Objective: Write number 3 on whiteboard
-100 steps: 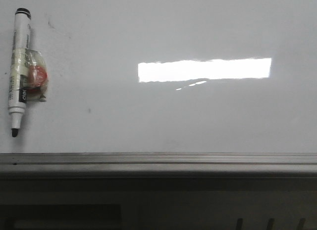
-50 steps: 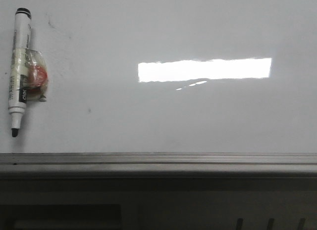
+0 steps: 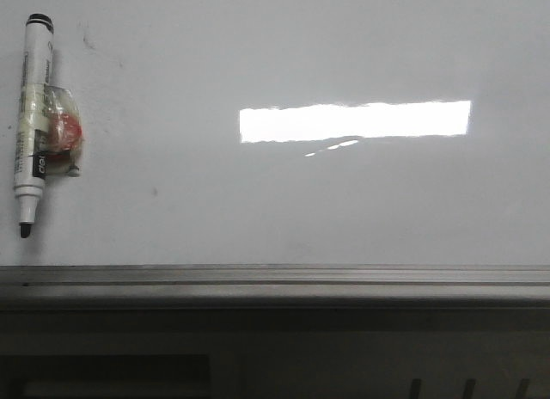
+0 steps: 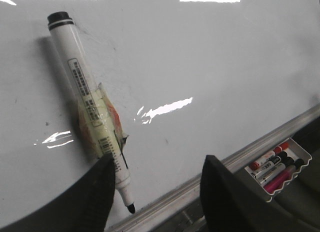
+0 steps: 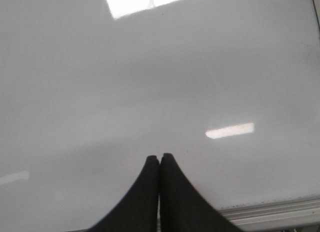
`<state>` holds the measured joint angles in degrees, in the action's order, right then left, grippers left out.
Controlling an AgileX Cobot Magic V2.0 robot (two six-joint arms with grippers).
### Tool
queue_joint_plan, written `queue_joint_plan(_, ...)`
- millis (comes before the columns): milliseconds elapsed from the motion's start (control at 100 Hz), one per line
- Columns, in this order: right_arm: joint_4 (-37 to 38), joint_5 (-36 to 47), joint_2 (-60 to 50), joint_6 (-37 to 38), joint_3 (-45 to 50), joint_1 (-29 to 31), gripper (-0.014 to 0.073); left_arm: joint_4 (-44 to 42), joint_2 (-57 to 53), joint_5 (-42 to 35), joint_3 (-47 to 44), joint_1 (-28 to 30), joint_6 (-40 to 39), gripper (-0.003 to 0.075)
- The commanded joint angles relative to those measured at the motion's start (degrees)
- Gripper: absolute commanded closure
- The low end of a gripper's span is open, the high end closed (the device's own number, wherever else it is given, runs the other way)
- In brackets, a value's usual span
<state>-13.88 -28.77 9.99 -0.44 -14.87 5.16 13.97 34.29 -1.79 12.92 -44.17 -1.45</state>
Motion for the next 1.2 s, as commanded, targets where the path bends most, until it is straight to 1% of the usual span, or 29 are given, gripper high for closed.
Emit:
queue_joint_plan(0, -0.40, 4.90, 1.07, -0.88, -2.09, -0.14, 0.0658, 2.01, 2.53, -8.38, 2.11, -0.45, -0.97, 0.0362)
queue_joint_plan(80, -0.40, 5.03, 1.07, -0.88, -2.09, -0.14, 0.0658, 3.08, 4.57, -10.60, 2.11, -0.45, -0.97, 0.0362)
queue_joint_plan(450, -0.40, 5.03, 1.07, -0.88, -2.09, -0.14, 0.0658, 6.21, 12.79, -12.44, 2.11, -0.45, -2.04, 0.0362)
queue_joint_plan(1000, -0.40, 5.16, 1.07, -0.88, -2.09, -0.14, 0.0658, 7.51, 20.99, -18.89, 2.11, -0.45, -2.47, 0.0367)
queue_joint_plan(1050, -0.40, 5.26, 1.07, -0.88, -2.09, -0.14, 0.0658, 7.66, 21.48, -19.95, 2.11, -0.45, -2.47, 0.0383)
queue_joint_plan(1100, -0.40, 5.28, 1.07, -0.88, -2.09, -0.14, 0.0658, 7.81, 21.90, -20.21, 2.11, -0.45, -2.47, 0.0428)
queue_joint_plan(1140, -0.40, 5.28, 1.07, -0.88, -2.09, -0.14, 0.0658, 7.81, 22.15, -20.21, 2.11, -0.45, -2.47, 0.0492)
queue_joint_plan(1160, -0.40, 5.28, 1.07, -0.88, -2.09, -0.14, 0.0658, 7.81, 22.12, -20.09, 2.11, -0.45, -2.47, 0.0544)
queue_joint_plan(1170, -0.40, 5.28, 1.07, -0.88, -2.09, -0.14, 0.0658, 7.81, 22.12, -19.98, 2.11, -0.45, -2.47, 0.0544)
queue_joint_plan(1180, -0.40, 5.38, 1.07, -0.88, -2.09, -0.14, 0.0658, 7.81, 22.12, -19.98, 2.11, -0.45, -2.47, 0.0586)
queue_joint_plan(1190, -0.40, 5.49, 1.07, -0.88, -2.09, -0.14, 0.0658, 7.81, 22.12, -19.98, 2.11, -0.45, -2.47, 0.0600)
